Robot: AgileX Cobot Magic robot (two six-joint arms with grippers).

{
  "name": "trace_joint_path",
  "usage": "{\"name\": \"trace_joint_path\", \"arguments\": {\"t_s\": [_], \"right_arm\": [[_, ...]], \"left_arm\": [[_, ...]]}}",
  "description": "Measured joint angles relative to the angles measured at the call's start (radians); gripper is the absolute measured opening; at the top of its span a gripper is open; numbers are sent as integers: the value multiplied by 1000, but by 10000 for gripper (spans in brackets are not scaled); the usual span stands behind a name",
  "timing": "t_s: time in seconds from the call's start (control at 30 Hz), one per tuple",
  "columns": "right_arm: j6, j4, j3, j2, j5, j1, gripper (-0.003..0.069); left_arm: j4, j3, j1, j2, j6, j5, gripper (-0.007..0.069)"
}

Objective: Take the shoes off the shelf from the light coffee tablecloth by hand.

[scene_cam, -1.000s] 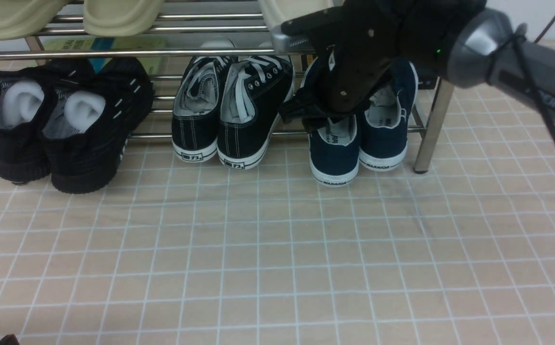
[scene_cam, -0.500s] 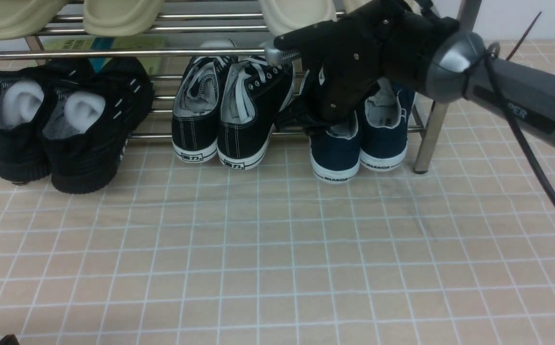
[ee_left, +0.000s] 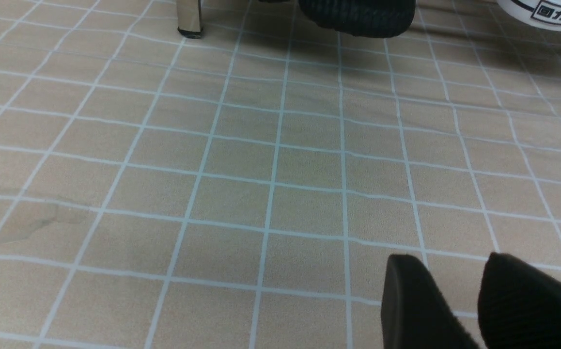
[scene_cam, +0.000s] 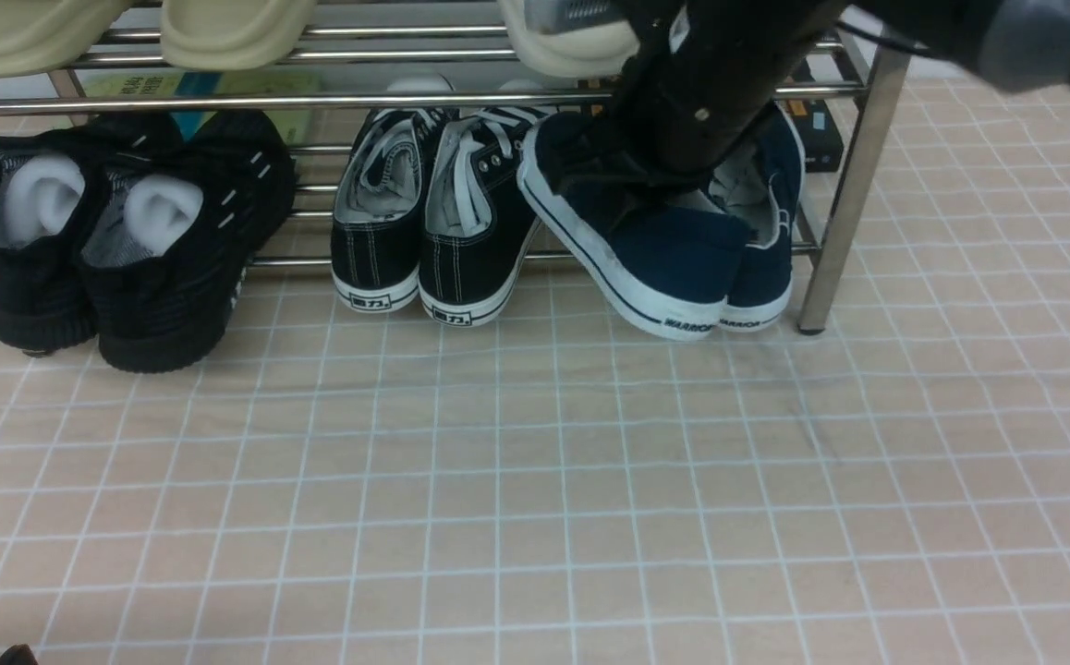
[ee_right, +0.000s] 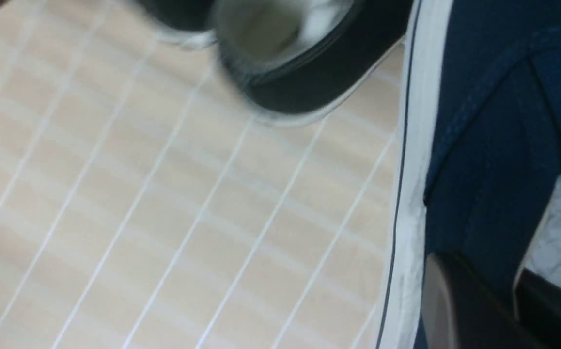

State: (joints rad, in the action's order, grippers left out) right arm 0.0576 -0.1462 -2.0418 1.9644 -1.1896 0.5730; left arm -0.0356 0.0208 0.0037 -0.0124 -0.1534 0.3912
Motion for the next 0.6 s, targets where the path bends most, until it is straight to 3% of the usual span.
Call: {"name": "trace_joint_path", "arguments": {"t_s": [0.1, 0.4, 0.6], "right_arm": [[-39, -9, 0, -41, -72, 0, 34], [-79, 6, 36, -174, -78, 0, 34], [-79, -24, 182, -319, -77, 0, 34]], "left_arm": [[0, 0, 0, 0, 0, 0, 240], [0, 0, 0, 0, 0, 0, 240], [0, 0, 0, 0, 0, 0, 240]]}}
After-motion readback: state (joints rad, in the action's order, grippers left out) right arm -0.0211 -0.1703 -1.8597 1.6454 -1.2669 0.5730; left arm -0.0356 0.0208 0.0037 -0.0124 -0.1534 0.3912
